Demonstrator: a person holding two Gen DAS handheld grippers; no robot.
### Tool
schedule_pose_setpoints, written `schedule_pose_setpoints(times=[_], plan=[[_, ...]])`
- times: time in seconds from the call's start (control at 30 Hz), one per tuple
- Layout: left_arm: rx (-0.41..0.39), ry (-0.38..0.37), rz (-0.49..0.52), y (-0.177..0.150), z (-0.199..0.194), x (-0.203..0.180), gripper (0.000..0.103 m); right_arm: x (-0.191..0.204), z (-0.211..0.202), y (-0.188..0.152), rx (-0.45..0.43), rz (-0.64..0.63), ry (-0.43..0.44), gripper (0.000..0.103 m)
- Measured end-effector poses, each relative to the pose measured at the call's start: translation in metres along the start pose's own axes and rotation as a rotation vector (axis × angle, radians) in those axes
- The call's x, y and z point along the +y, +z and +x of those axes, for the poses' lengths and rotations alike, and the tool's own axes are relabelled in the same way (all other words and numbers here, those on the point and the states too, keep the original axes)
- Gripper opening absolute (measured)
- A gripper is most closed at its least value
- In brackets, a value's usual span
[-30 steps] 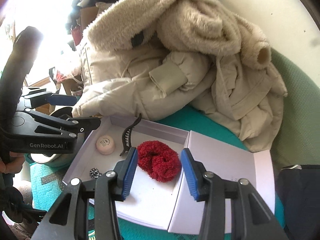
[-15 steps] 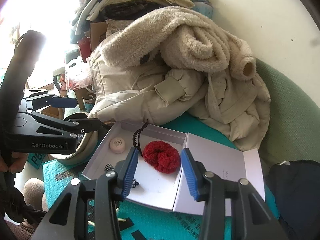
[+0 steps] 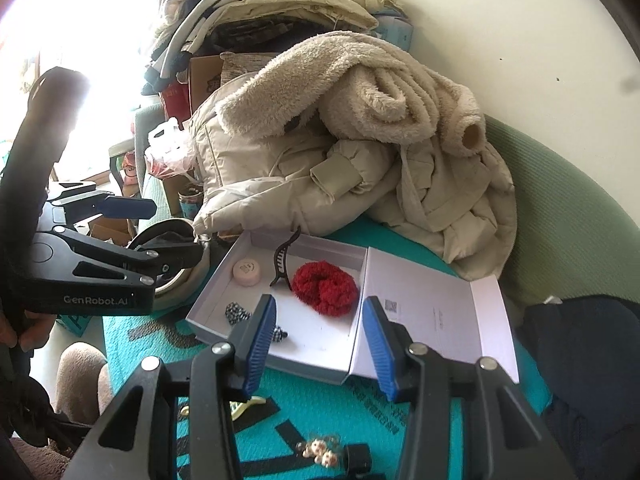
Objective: Organize objects
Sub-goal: 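Withdraw both grippers from the box toward the remaining items on the mat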
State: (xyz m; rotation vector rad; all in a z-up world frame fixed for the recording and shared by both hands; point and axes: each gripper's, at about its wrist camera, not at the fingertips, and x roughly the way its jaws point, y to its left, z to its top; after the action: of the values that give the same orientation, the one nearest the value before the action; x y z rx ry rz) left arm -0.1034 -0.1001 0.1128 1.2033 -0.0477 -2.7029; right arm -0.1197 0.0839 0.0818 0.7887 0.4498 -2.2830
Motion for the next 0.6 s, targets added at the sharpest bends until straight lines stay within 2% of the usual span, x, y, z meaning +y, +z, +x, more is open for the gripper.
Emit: schedule_pose_setpoints(times=[0.23, 0.6], plan=[[0.001, -0.010, 0.018, -0.026, -0.021, -0.018, 0.073, 0.006, -0.022, -0.023, 0.014, 0.014, -0.011, 0.045], [0.050, -0.046, 0.022, -0.074, -0.031, -0.038, 0.073, 0.016, -0.041, -0.067, 0.065, 0.055, -0.021, 0.045]])
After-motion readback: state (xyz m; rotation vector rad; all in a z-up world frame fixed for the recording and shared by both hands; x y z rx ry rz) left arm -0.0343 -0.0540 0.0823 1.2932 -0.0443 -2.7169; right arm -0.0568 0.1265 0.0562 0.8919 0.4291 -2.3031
